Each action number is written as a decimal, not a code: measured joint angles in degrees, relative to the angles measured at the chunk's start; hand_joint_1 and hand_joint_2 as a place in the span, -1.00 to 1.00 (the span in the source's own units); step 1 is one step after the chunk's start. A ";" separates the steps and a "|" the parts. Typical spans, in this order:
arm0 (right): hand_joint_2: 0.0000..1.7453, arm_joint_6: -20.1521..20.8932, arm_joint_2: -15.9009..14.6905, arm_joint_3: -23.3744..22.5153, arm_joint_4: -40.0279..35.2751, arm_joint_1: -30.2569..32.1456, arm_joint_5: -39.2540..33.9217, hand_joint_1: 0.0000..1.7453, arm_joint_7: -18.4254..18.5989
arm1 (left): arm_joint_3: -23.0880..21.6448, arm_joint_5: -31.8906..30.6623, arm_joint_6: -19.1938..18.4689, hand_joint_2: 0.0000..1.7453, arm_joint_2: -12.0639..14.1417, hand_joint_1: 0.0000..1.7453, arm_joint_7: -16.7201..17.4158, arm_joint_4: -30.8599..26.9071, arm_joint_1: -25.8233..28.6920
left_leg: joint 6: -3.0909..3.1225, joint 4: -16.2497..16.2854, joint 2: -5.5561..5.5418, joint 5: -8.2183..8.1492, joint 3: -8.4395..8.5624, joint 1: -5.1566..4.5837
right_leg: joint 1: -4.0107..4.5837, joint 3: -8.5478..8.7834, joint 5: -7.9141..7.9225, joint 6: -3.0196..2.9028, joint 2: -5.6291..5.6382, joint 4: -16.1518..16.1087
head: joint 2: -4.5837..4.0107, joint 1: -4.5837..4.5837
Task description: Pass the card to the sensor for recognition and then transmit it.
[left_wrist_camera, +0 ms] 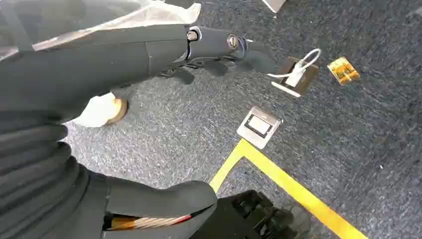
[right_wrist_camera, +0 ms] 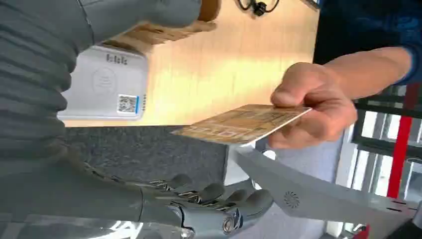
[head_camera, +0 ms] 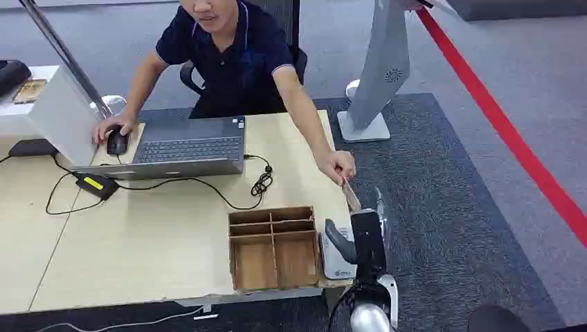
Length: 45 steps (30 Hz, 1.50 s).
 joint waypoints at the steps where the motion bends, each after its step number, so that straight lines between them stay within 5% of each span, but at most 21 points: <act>1: 1.00 0.00 0.02 0.00 0.00 -0.16 0.17 1.00 0.13 | 0.00 -0.24 -0.11 1.00 0.00 -1.00 0.20 -0.26 0.02 | 0.00 0.00 0.00 0.00 0.00 0.00 | 0.00 0.00 0.00 0.00 0.00 0.00 | 0.00 -0.02; 31: 1.00 -0.02 0.72 -0.61 0.00 -0.27 1.57 1.00 -1.88 | 0.24 -3.19 -1.16 1.00 0.02 -1.00 0.37 -1.35 -0.15 | 0.00 0.00 0.01 0.00 0.00 0.00 | 0.00 -0.01 0.00 0.00 0.00 0.00 | 0.00 0.00; 45: 1.00 -0.09 0.72 -3.06 0.44 6.15 5.75 1.00 -2.93 | 1.09 -3.32 0.35 1.00 0.04 -1.00 -0.72 -1.33 0.33 | 0.00 0.00 0.00 -0.01 -0.02 0.00 | 0.00 -0.02 -0.01 0.00 0.00 0.00 | 0.00 -0.02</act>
